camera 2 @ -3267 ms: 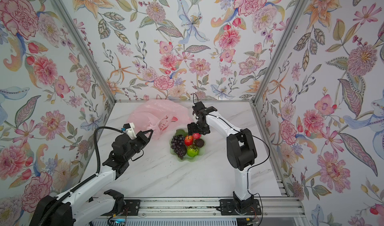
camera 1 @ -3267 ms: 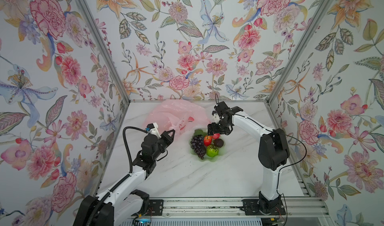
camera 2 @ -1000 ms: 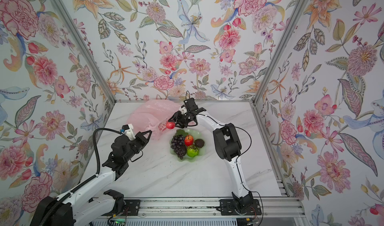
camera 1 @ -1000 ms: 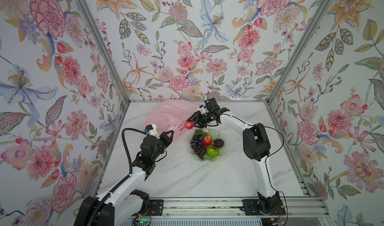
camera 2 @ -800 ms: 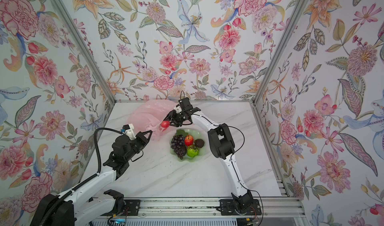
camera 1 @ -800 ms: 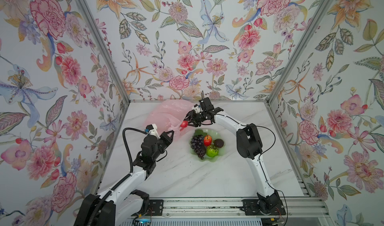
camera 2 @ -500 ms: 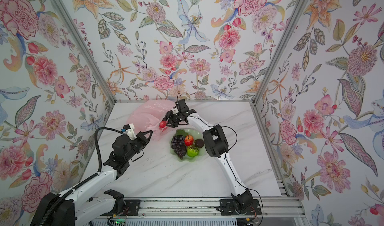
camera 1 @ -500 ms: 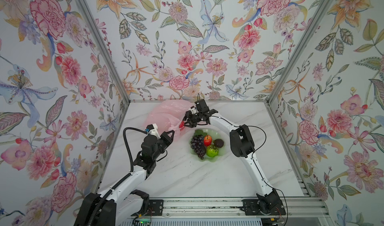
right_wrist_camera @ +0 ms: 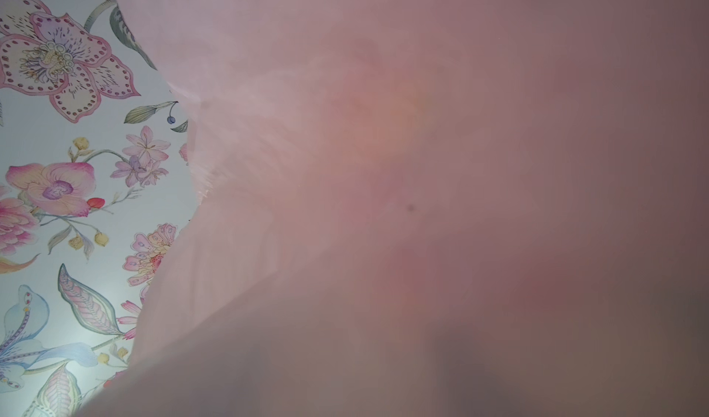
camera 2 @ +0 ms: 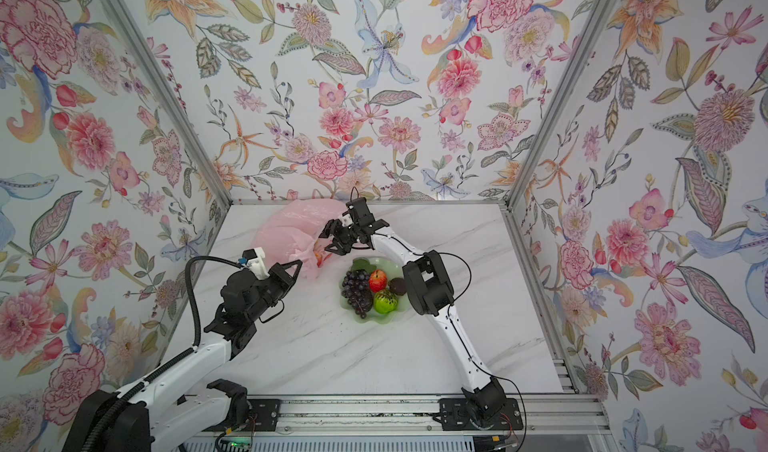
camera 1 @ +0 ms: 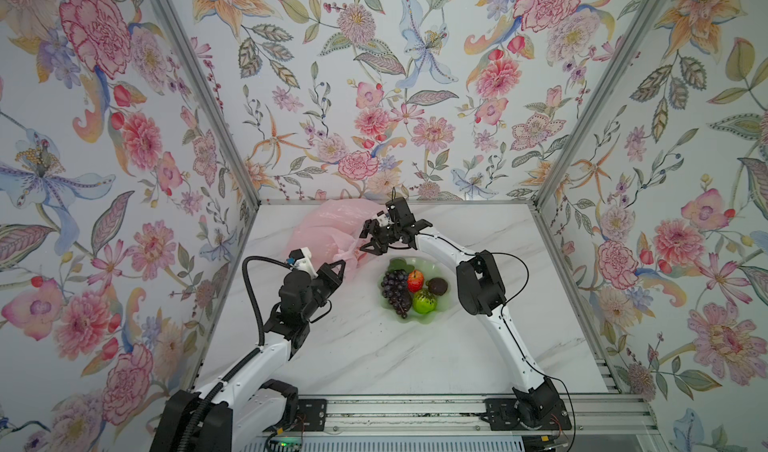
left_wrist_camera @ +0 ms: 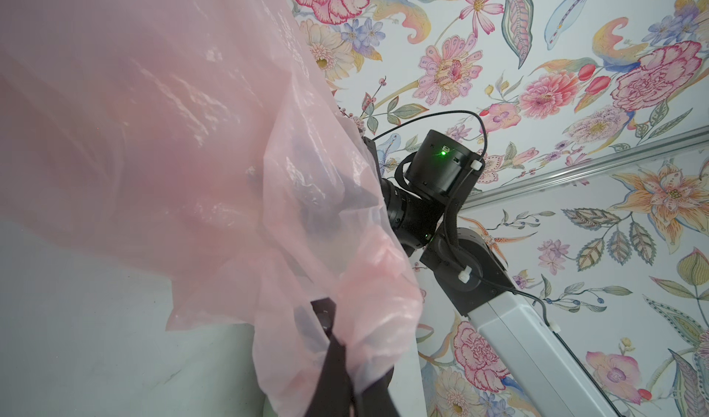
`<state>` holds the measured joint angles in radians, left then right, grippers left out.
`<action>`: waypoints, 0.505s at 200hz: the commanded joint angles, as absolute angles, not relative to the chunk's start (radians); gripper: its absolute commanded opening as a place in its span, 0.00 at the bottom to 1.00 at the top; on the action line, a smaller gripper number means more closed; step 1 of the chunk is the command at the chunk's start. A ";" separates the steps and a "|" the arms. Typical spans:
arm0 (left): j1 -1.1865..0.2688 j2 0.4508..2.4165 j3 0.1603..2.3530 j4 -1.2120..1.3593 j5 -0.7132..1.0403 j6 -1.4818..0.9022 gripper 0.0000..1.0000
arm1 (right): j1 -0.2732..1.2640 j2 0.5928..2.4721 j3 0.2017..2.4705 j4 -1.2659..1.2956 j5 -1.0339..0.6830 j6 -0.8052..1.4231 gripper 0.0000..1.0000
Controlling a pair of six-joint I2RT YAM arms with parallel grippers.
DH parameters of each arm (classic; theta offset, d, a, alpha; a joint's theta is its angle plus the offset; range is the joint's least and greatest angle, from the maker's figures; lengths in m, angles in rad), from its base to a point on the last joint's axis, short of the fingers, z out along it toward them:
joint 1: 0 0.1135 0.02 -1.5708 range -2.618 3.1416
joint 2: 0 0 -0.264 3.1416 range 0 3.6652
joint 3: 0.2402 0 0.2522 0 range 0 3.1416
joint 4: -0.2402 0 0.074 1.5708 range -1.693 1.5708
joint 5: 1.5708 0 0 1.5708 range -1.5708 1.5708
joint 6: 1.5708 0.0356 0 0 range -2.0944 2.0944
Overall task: Place the fruits into the plastic bag
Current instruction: 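Carry the large red apple with the right gripper into the bag mouth, then open the right gripper to release the apple and move back over the dish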
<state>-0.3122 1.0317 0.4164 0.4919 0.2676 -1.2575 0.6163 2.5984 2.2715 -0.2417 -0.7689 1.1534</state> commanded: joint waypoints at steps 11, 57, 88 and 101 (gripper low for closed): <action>-0.298 1.009 0.404 0.503 0.290 -1.261 0.00 | 0.626 2.543 2.269 -0.256 -0.767 1.133 0.67; -0.296 1.005 0.395 0.514 0.286 -1.277 0.00 | 0.621 2.469 2.222 -0.350 -0.743 1.061 0.66; -0.291 1.013 0.375 0.539 0.279 -1.309 0.00 | 0.614 2.391 2.184 -0.479 -0.699 0.961 0.66; -0.292 1.022 0.369 0.549 0.281 -1.314 0.00 | 0.608 2.354 2.163 -0.541 -0.677 0.921 0.66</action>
